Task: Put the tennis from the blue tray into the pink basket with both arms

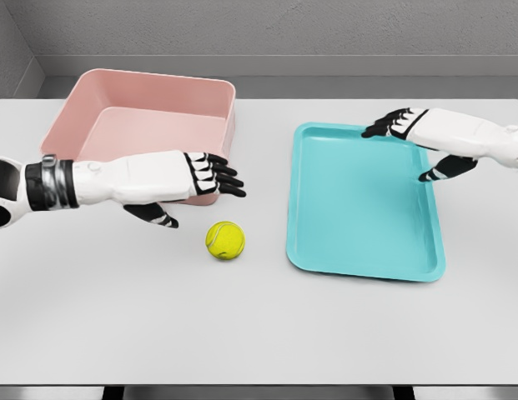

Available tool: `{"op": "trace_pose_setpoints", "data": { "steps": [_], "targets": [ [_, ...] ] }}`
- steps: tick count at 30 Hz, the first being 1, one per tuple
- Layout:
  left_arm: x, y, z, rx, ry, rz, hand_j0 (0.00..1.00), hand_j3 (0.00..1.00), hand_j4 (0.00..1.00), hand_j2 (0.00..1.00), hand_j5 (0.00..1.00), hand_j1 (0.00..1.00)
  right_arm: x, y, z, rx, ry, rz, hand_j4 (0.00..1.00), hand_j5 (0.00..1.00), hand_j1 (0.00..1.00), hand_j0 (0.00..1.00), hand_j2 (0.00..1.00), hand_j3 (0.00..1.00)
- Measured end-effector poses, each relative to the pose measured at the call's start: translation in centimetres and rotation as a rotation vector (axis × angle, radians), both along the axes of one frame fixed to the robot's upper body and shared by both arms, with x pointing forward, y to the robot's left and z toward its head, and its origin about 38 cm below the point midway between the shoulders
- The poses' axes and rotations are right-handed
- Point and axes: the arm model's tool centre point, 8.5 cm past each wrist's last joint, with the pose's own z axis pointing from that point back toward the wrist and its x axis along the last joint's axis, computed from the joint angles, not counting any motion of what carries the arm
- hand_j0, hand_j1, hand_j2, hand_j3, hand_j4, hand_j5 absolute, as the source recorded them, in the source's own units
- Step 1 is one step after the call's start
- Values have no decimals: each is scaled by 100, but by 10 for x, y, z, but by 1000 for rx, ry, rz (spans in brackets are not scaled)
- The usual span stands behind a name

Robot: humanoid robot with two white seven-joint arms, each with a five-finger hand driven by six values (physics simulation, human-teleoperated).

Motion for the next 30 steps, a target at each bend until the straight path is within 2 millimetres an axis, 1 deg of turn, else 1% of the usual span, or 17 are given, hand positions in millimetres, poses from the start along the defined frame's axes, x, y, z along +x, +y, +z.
{"op": "trace_pose_setpoints", "data": {
  "steps": [2, 4, 6, 7, 10, 15, 19, 22, 28, 30],
  "targets": [
    [-5, -9, -13, 3, 38, -24, 100, 100, 100, 100, 100, 100, 0, -4, -1, -3, 2, -10, 100, 100, 100, 100, 100, 100],
    [-8, -16, -21, -2, 66, -41, 100, 100, 100, 100, 100, 100, 0, -5, -1, -5, 5, -14, 100, 100, 100, 100, 100, 100],
    [-9, -18, -27, -8, 94, -42, 100, 100, 100, 100, 100, 100, 0, -6, -3, -5, 9, -16, 100, 100, 100, 100, 100, 100],
    [-9, -18, -29, -11, 107, -39, 100, 100, 100, 100, 100, 100, -1, -6, -6, -5, 17, -16, 100, 100, 100, 100, 100, 100],
    [-7, -15, -32, -21, 134, -20, 100, 100, 100, 100, 100, 100, -1, -4, -8, -5, 22, -13, 100, 100, 100, 100, 100, 100],
    [4, -3, -35, -32, 172, 35, 100, 100, 100, 100, 100, 100, -1, -3, -10, -5, 26, -10, 100, 100, 100, 100, 100, 100],
    [5, -1, -42, 31, 237, 24, 100, 100, 100, 100, 100, 100, -2, -4, -13, -8, 34, -13, 100, 100, 100, 100, 100, 100],
    [4, -5, -44, 83, 267, -6, 100, 100, 100, 100, 100, 100, -3, -6, -13, -10, 36, -15, 100, 100, 100, 100, 100, 100],
    [13, -16, -23, 108, 242, -44, 100, 100, 100, 100, 100, 100, -3, -2, -15, -4, 38, -9, 100, 100, 100, 100, 100, 100],
    [14, -22, -20, 98, 242, -57, 100, 100, 100, 100, 100, 100, -4, -2, -16, -3, 40, -8, 100, 100, 100, 100, 100, 100]
  ]
}}
